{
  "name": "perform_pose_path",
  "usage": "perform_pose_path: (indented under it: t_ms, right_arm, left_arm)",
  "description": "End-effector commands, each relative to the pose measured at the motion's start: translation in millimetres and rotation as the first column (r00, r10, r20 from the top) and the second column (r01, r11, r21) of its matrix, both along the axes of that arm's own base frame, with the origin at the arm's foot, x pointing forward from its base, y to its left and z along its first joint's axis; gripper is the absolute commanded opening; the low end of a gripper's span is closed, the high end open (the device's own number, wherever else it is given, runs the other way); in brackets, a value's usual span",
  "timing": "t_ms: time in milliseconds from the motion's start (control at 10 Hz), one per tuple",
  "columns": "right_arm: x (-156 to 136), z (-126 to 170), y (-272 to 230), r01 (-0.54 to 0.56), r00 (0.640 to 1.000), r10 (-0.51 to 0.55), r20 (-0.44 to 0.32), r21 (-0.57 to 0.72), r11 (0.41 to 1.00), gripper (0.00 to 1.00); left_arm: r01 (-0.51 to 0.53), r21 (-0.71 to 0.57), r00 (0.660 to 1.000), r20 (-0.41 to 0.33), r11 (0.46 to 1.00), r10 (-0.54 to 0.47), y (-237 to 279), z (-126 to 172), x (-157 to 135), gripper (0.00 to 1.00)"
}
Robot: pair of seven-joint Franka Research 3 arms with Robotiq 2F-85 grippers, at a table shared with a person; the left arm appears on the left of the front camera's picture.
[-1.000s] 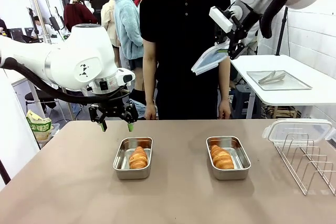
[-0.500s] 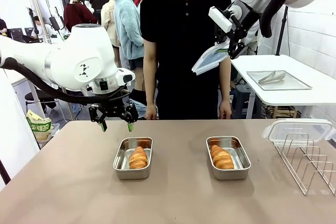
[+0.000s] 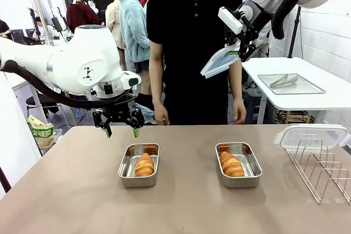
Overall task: Place the bread in airtight containers.
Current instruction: Release when the human grabs the Airtight Container lid.
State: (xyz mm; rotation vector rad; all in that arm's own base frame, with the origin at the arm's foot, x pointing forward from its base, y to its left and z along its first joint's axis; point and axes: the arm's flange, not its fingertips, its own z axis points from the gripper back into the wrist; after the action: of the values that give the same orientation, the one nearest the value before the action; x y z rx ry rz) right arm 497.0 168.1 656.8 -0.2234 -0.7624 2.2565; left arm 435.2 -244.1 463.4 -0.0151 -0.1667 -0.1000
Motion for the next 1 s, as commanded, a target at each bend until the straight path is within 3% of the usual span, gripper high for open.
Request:
perform_pose_path:
  t_ms: [0,900]
  right_arm:
    - [-2.1,-0.2,-1.2,-0.008,1.000,0.008,0.008,0.016,1.000,0.00]
    - [-2.1,-0.2,-1.2,-0.008,1.000,0.008,0.008,0.016,1.000,0.00]
  left_arm:
    - [-0.004,-0.002,1.000,0.002,1.000,0.004,0.1,1.2,0.1,1.00]
    - [-0.004,-0.002,1.000,0.002,1.000,0.004,0.1,1.2,0.1,1.00]
